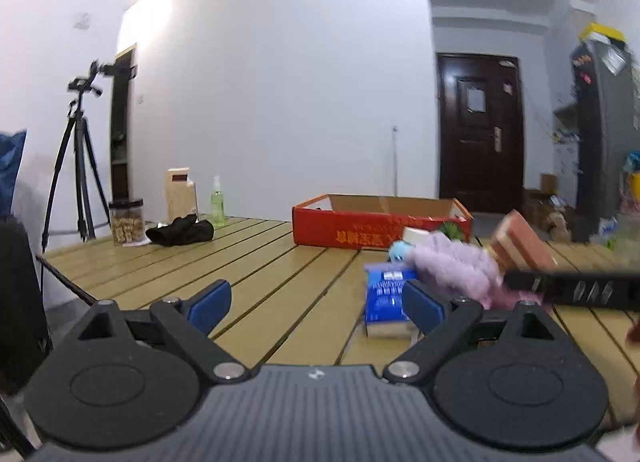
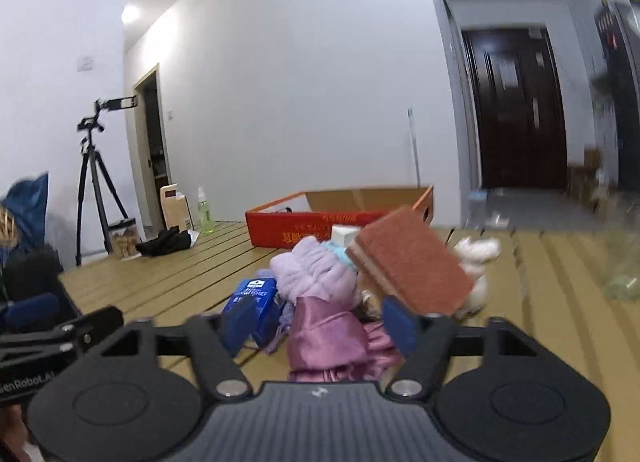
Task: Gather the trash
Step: 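Grasp the pink satin scrunchie with the left gripper, right gripper assisting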
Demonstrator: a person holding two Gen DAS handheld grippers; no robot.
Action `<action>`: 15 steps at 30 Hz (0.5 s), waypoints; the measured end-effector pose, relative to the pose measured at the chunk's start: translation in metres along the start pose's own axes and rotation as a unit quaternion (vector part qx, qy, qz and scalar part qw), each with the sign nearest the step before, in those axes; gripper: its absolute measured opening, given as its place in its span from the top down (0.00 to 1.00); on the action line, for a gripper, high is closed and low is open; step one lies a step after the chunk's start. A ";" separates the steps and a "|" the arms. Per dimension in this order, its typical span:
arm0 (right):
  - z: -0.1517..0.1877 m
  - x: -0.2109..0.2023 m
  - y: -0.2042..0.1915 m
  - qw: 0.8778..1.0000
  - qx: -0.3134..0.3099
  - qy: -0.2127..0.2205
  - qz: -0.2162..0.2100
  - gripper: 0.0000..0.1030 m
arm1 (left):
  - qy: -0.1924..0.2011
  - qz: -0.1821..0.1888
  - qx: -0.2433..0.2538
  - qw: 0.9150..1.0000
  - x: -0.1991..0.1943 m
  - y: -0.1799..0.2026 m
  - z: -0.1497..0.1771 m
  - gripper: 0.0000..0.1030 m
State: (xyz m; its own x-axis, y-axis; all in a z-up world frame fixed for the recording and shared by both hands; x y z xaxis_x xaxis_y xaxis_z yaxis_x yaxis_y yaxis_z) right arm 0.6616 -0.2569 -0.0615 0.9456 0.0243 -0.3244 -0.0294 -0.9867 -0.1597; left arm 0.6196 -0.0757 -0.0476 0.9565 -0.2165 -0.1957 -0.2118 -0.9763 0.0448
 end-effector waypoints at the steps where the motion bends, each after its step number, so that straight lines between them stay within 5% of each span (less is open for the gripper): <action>1: 0.006 0.007 0.002 1.000 0.011 -0.015 -0.006 0.66 | -0.005 -0.001 -0.009 1.000 0.007 0.000 0.001 0.09; 3: 0.014 0.009 0.007 0.999 0.024 -0.025 -0.012 0.76 | -0.011 0.002 -0.016 1.000 0.006 0.001 0.006 0.09; 10: 0.043 -0.014 0.047 0.997 -0.025 -0.074 -0.023 0.85 | -0.028 0.061 0.028 0.997 0.000 0.033 0.023 0.09; 15: 0.047 -0.040 0.051 0.994 -0.069 -0.083 -0.033 0.91 | -0.043 0.128 -0.010 0.991 0.004 0.067 0.020 0.09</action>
State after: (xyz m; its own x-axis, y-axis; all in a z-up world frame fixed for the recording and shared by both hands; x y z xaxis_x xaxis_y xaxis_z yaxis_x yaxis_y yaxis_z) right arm 0.6074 -0.3011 -0.1003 0.8775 0.1049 -0.4681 0.0864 -0.9944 -0.0609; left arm 0.6053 -0.1424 -0.0653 0.8510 -0.4570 -0.2587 -0.4403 -0.8894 0.1229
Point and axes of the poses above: each gripper's, at about its wrist camera, not at the fingertips, and x roughly the way its jaws point, y to its right, z to its underside, the point moved 10 cm from there along x, roughly the way its jaws point, and after that the axes turned 10 degrees about z, right-handed, at the moved point
